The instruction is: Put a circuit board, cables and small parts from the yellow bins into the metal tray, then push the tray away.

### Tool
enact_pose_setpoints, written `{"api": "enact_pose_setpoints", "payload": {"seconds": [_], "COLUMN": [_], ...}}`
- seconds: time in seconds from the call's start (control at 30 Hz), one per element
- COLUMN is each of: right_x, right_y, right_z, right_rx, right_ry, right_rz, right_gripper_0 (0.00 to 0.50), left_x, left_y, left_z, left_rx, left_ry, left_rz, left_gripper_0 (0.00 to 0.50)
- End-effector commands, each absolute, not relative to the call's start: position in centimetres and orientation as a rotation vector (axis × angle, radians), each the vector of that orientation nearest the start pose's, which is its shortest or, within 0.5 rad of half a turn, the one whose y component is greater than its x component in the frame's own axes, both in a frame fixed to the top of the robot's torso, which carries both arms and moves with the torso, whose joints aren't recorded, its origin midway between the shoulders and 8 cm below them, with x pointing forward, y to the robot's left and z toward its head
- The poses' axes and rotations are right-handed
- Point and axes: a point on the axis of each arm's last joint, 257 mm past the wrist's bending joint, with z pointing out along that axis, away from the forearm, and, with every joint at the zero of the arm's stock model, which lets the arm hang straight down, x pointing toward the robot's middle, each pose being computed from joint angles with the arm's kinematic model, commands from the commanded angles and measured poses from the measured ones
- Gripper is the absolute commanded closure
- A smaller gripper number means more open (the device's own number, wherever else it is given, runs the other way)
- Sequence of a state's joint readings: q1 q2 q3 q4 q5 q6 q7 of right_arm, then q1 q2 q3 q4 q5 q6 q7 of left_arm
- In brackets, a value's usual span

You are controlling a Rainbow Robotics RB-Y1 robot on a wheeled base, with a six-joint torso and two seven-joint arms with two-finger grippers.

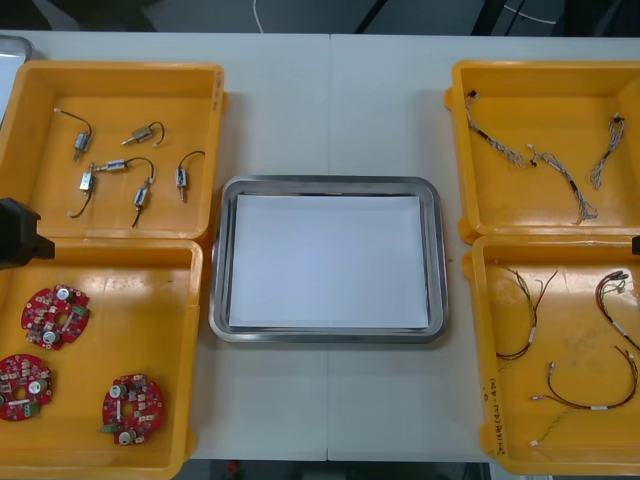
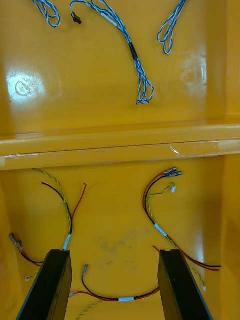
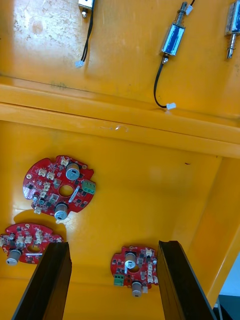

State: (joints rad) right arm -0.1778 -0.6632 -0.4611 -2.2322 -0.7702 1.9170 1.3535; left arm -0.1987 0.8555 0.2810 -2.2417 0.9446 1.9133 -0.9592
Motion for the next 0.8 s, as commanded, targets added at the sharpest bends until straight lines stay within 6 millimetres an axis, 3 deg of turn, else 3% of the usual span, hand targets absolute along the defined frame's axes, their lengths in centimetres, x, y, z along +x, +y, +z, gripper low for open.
{"api": "enact_pose_setpoints", "payload": {"seconds": [0.03,0.8], "right_x": [38.2,38.2], "right_y": [-39.96,-39.96], "right_z": [-12.32,-12.32], "right_rx": [0.113,0.113], "right_ry": [2.512,2.512], "right_rz": [-0.053,-0.053], "right_gripper_0": [0.0,0.0], "left_x": [36.8,36.8], "left_y": [36.74,36.74], "left_z": [-12.96,-12.96], "left_rx": [-0.16,-0.16], "left_ry": [2.637,2.637], "left_rz": [0.012,0.012], "left_gripper_0": [0.0,0.0]}}
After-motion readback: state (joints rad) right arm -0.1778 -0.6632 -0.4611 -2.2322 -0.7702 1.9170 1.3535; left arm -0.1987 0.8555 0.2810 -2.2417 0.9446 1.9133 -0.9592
